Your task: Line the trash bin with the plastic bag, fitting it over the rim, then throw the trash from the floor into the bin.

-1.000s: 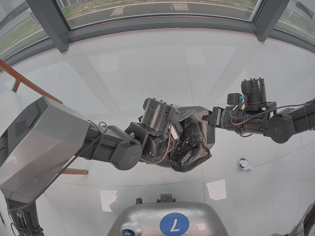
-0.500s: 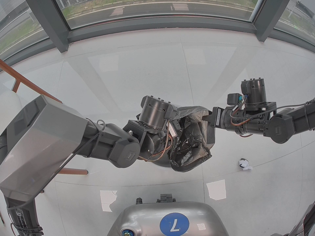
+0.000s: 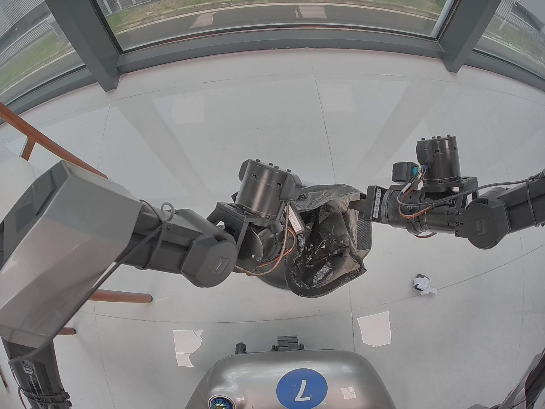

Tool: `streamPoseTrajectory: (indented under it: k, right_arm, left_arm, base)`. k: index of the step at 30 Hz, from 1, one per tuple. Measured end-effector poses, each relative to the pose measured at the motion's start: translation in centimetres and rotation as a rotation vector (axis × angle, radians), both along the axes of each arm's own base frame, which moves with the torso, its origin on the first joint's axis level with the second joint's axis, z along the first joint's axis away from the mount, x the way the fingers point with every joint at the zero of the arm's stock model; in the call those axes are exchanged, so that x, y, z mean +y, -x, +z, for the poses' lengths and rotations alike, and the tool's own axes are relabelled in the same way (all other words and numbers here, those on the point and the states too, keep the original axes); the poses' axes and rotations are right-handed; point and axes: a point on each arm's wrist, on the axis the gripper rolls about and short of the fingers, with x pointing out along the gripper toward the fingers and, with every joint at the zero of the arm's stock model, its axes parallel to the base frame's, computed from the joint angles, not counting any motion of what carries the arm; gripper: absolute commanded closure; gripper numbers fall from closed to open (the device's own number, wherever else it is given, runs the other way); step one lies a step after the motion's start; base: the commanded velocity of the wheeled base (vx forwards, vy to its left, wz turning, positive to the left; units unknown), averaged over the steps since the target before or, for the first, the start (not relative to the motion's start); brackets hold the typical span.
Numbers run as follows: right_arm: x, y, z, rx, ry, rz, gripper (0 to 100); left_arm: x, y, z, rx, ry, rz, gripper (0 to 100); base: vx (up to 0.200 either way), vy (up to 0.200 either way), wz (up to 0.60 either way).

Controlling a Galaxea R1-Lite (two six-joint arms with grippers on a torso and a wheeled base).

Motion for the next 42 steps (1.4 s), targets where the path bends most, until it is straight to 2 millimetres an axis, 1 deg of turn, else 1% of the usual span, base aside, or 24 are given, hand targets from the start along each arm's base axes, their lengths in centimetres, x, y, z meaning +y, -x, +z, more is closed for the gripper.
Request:
streamPoseTrajectory:
  k: [3,6,17,20,25,28,30,37,42]
  right_arm:
    - [-0.1,0.0,0.1,-0.002,-0.001,-0.001,100]
    - [-0.1,0.0,0.1,-0.003,-0.002,-0.001,100]
    - [-0.1,-0.2,0.2,-0.007,0.000,-0.005,100]
    - [-0.2,-0.3,0.1,-0.006,0.003,-0.007,100]
    - [-0.4,-0.8,0.0,-0.010,0.006,-0.017,100]
    - [-0.6,-1.0,-0.1,-0.011,0.006,-0.022,100]
    - [-1.1,-1.6,-0.1,-0.020,0.012,-0.034,100]
    - [-1.5,-2.9,0.2,-0.040,-0.001,-0.044,100]
    - [-1.6,-3.6,0.1,-0.044,-0.004,-0.051,100]
  left_arm:
    - [0.4,0.4,0.5,-0.003,-0.001,-0.003,100]
    - [1.1,1.3,0.3,0.018,-0.039,-0.013,100]
    - [4.7,5.6,-2.0,0.133,-0.189,-0.054,100]
    - [5.4,6.2,-2.3,0.150,-0.205,-0.054,100]
    - [6.5,6.3,-2.4,0.159,-0.221,-0.039,100]
    - [6.8,6.2,-2.4,0.159,-0.224,-0.033,100]
    - [7.3,5.8,-2.4,0.156,-0.225,-0.018,100]
    - [6.8,4.7,-2.4,0.104,-0.206,-0.018,100]
    - [6.6,4.3,-3.3,0.111,-0.238,-0.030,100]
  base:
    - [0.000,0.000,0.00]
    - [0.000,0.000,0.00]
    - [0.000,0.000,0.00]
    - [0.000,0.000,0.00]
    - [0.000,0.000,0.00]
    - [0.000,0.000,0.00]
    - [0.000,0.000,0.00]
    - [0.000,0.000,0.00]
    - [0.000,0.000,0.00]
